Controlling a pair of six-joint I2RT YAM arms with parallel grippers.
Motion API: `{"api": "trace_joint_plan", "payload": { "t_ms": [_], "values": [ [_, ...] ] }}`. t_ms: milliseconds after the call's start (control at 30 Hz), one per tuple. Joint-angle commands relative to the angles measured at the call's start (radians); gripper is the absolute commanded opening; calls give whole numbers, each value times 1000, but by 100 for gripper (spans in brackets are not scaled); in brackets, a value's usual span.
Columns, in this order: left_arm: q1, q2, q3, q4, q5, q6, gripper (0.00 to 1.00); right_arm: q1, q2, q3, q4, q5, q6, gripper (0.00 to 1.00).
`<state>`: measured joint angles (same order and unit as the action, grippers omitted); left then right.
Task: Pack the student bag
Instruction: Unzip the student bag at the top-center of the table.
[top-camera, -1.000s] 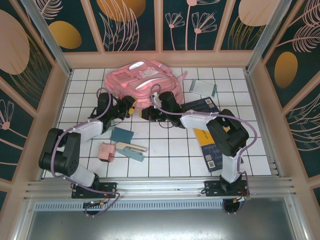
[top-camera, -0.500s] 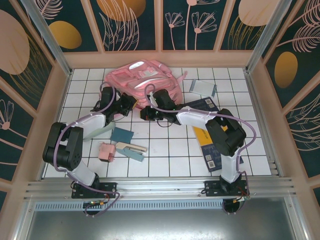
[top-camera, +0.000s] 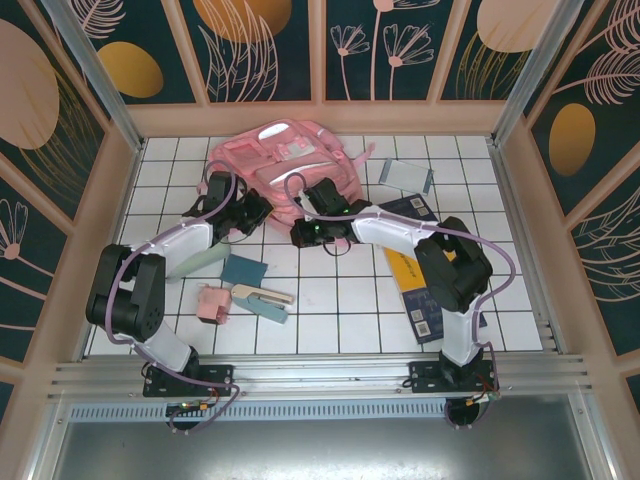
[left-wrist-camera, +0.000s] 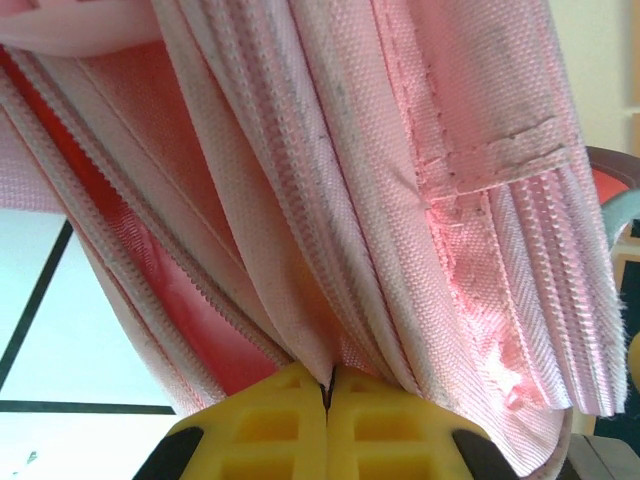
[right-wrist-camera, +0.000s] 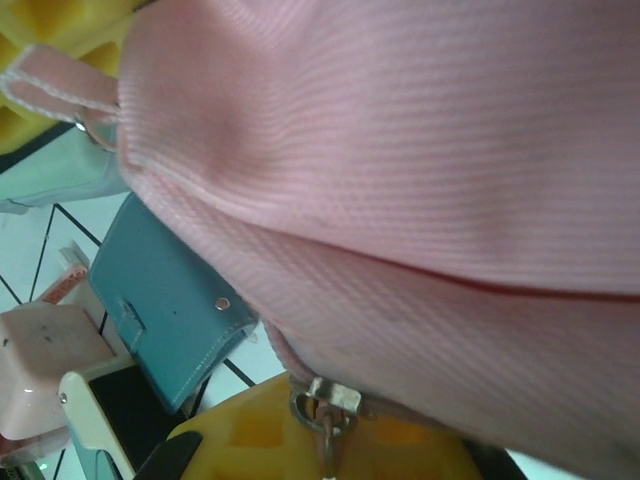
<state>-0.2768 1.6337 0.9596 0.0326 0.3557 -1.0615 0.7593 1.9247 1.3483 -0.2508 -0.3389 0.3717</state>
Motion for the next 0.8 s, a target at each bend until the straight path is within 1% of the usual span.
{"api": "trace_joint_plan", "payload": {
  "t_ms": [0,67,200,333,400,433,467,567,767],
  "values": [
    [29,0,31,14,-86,41,0,-25,-91,-32,-74,-14,-46,0],
    [32,-10,30,6,-92,51,0,-49,-114,-54,-77,-21,-51,0],
    [43,-28,25,-12,-87,65,0,-127,-149,-91,-74,-66,-62,0],
    [53,-41,28,-23,-71,82,0,-196,-155,-82,-96,-62,-91,0],
    [58,-46,27,-28,-66,88,0,-207,-149,-69,-113,-68,-114,0],
    [61,-49,27,-31,-62,90,0,-207,-142,-61,-127,-65,-124,0],
    [64,-52,26,-34,-60,92,0,-242,-134,-53,-144,-62,-133,0],
    [70,-69,24,-38,-55,104,0,-270,-128,-44,-173,-35,-148,0],
    [93,-102,22,-61,-49,118,0,-328,-143,-54,-183,5,-160,0]
  ]
}}
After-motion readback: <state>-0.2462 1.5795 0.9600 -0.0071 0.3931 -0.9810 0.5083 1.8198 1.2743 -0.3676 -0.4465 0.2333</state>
